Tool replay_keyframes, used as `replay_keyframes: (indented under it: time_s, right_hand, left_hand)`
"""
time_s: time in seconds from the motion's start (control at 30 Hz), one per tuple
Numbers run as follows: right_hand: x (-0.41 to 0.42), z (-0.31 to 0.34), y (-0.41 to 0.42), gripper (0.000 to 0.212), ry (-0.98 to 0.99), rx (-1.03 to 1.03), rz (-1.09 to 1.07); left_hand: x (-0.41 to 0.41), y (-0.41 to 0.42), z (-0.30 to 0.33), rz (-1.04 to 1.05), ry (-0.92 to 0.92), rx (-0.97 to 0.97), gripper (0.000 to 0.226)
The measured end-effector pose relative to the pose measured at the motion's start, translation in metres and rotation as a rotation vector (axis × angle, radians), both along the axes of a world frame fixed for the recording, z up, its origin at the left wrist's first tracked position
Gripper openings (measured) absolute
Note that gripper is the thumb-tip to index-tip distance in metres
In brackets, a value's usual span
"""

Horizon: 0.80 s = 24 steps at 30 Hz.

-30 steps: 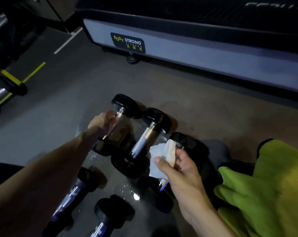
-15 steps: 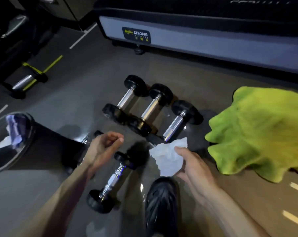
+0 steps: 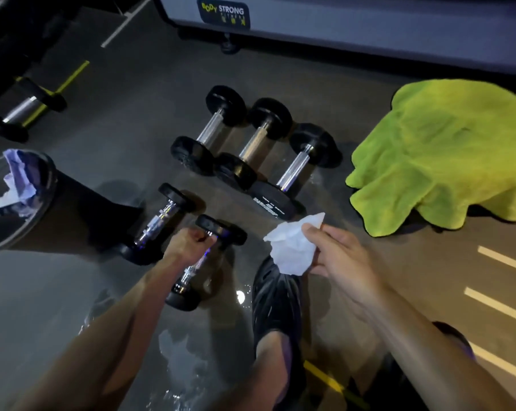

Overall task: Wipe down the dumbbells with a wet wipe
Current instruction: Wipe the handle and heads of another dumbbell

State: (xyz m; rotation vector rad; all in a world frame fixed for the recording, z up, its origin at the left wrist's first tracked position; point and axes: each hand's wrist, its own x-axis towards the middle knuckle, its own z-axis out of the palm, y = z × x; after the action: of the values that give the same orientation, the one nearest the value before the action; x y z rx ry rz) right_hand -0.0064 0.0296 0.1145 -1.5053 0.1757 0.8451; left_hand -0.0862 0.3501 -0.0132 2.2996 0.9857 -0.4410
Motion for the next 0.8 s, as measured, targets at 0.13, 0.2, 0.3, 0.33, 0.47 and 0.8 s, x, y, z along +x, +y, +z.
replay_keyframes:
  time_s: [0.13,0.2,0.3,0.33,0.47,0.8]
  right_hand:
    - [0.005,0.003,0.000,0.024,0.014,0.008,-0.030]
    - [0.009,0.003,-0.001,0.026,0.005,0.015,-0.055]
    - [0.017,0.006,-0.008,0.025,-0.022,0.025,-0.085]
    - [0.021,0.007,-0.013,0.025,-0.037,0.033,-0.104]
    - [0.037,0.028,-0.024,0.029,-0.158,0.101,-0.143]
    - [0.082,0.093,-0.099,0.027,-0.454,0.116,-0.447]
  left_hand:
    - [-0.002,-0.001,-0.007,0.052,-0.021,-0.039,0.039]
    - [-0.004,-0.001,-0.011,0.087,-0.041,-0.079,0.038]
    - [-0.007,-0.008,-0.011,0.093,-0.119,-0.131,0.032]
    - [-0.008,-0.013,-0.007,0.099,-0.160,-0.157,0.025]
    - [0.008,-0.047,0.037,0.258,-0.394,-0.404,0.017]
    - [0.143,-0.160,0.224,-0.021,-0.987,-0.638,0.038]
